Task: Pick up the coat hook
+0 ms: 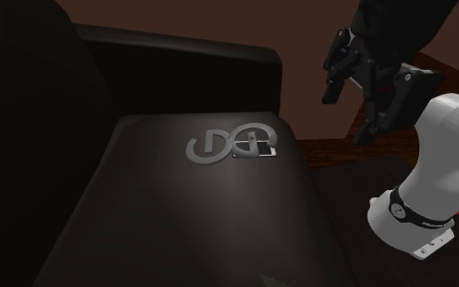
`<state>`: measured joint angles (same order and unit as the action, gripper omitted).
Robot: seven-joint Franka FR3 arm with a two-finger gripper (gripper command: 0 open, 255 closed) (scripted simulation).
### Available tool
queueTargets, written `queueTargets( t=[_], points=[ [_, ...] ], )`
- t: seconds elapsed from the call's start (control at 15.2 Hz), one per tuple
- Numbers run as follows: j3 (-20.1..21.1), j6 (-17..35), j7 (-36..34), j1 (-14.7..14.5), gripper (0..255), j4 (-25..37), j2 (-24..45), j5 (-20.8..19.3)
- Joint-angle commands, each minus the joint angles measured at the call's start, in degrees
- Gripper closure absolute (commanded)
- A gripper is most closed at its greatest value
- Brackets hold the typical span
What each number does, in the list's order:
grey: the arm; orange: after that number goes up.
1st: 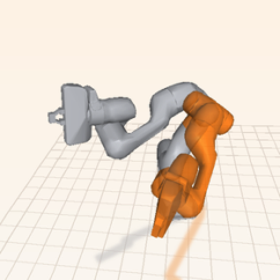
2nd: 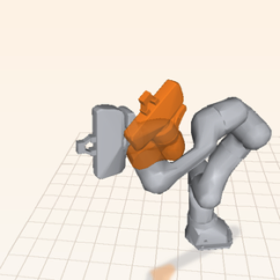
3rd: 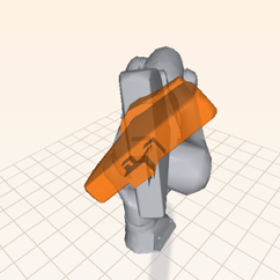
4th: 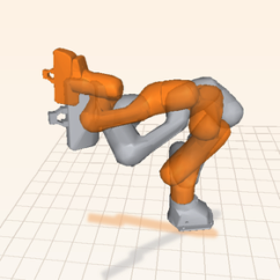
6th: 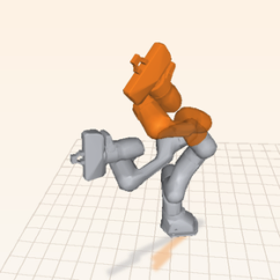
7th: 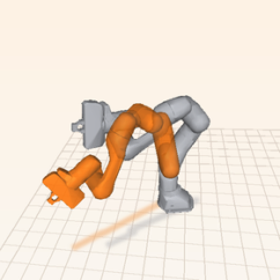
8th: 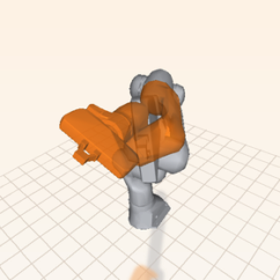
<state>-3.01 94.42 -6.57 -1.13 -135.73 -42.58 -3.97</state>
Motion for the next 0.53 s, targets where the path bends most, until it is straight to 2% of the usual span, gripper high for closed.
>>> queueTargets(
  t=[0.0,0.46],
  points=[
    [0.0,0.0,0.0,0.0,0,0.0,0.0,0.0],
    [-8.53,5.41,9.43,2.78,0,-4.09,3.44,-4.58]
  ],
)
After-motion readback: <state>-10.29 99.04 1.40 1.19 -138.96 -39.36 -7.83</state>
